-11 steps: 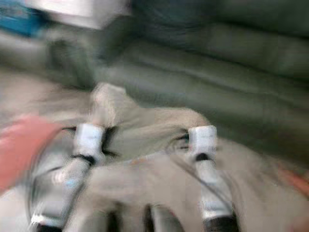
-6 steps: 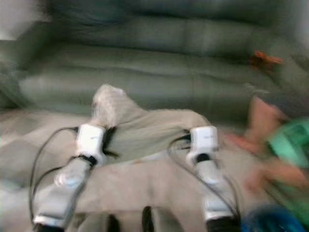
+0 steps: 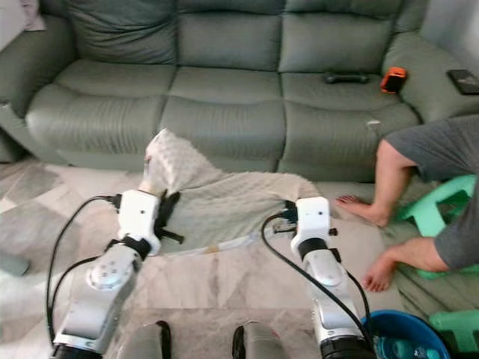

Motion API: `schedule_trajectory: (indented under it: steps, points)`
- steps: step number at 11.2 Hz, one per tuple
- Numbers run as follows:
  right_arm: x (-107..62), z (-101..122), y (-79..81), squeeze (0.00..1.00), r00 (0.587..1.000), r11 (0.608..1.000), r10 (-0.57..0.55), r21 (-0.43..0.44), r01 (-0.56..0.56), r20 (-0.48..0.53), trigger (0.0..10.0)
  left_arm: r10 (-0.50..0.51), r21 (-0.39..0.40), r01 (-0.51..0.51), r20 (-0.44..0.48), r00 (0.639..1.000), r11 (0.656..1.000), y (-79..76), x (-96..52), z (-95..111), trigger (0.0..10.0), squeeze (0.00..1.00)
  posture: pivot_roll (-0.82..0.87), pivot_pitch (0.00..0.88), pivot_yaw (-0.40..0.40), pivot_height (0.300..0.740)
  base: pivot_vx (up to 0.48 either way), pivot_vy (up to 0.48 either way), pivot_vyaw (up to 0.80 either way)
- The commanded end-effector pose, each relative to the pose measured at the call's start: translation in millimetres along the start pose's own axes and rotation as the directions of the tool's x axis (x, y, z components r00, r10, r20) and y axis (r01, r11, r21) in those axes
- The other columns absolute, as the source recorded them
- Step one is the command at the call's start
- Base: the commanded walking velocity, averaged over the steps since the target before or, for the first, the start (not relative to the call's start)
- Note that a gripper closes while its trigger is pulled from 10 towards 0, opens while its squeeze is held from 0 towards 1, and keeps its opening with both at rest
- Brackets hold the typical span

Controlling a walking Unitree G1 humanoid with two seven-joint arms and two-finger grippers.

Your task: Move the pillow to the sofa

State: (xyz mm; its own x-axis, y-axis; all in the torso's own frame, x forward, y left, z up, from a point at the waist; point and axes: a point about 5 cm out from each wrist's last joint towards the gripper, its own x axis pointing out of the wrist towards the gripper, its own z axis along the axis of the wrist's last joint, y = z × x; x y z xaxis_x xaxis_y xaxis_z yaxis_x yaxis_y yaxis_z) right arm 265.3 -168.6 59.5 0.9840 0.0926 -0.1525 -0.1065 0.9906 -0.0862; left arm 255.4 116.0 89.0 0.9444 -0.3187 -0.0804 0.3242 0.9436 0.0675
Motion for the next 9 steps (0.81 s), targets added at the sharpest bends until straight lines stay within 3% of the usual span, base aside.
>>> schedule_trajectory:
  steps: [1, 5, 9]
  points:
    - [-0.9, 4.7, -0.3, 0.0, 1.0, 1.0, -0.005, -0.001, 0.005, 0.022, 10.0, -0.015, -0.003, 0.015, 0.02, 1.0, 1.0, 0.3, -1.5, 2.0, 10.0, 0.0, -0.05, 0.137, -0.03, 0.74, 0.0, 0.0, 0.0]
    - [-24.2, -0.4, -13.2, 0.0, 0.998, 0.999, -0.048, 0.006, 0.048, 0.038, 10.0, 0.018, 0.008, -0.018, 0.0, 1.0, 1.0, 11.2, -13.1, -7.8, 10.0, 0.0, -0.05, 0.144, -0.029, 0.74, 0.305, 0.0, 0.0]
    - [-28.1, 2.3, -11.2, 0.0, 0.997, 0.998, -0.059, 0.036, 0.057, 0.041, 10.0, 0.021, 0.014, -0.021, -0.011, 1.0, 1.0, 14.7, -17.5, -10.7, 10.0, 0.0, -0.05, 0.143, -0.024, 0.74, 0.375, 0.0, 0.0]
